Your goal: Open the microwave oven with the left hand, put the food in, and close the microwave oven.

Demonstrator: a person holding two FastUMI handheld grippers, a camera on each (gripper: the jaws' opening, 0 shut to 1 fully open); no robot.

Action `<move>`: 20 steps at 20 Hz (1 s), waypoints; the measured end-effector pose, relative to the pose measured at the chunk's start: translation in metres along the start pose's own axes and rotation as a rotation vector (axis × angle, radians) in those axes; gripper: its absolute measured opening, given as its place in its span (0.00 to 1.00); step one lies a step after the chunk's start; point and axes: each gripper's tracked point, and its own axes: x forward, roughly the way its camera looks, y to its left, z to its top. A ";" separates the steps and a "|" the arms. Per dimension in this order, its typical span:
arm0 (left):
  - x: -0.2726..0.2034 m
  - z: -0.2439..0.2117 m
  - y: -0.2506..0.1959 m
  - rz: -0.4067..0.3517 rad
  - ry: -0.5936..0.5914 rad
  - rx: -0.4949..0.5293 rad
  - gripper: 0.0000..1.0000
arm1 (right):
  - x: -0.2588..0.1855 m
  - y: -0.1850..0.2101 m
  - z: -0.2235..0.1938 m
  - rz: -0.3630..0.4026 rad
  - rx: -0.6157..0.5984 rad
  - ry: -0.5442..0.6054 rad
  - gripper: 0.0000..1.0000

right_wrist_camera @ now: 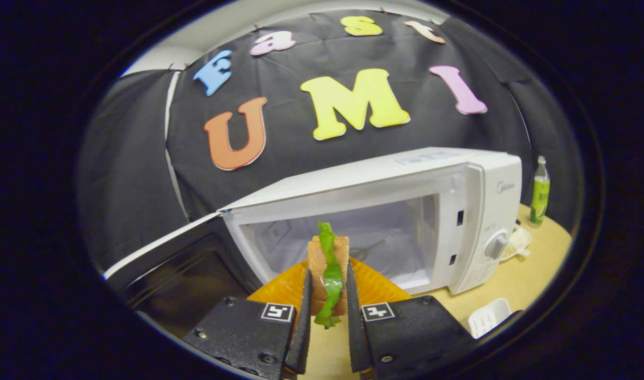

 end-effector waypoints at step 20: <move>0.005 0.007 0.039 0.066 0.051 -0.005 0.93 | 0.089 -0.093 -0.002 -0.371 0.121 -0.200 0.46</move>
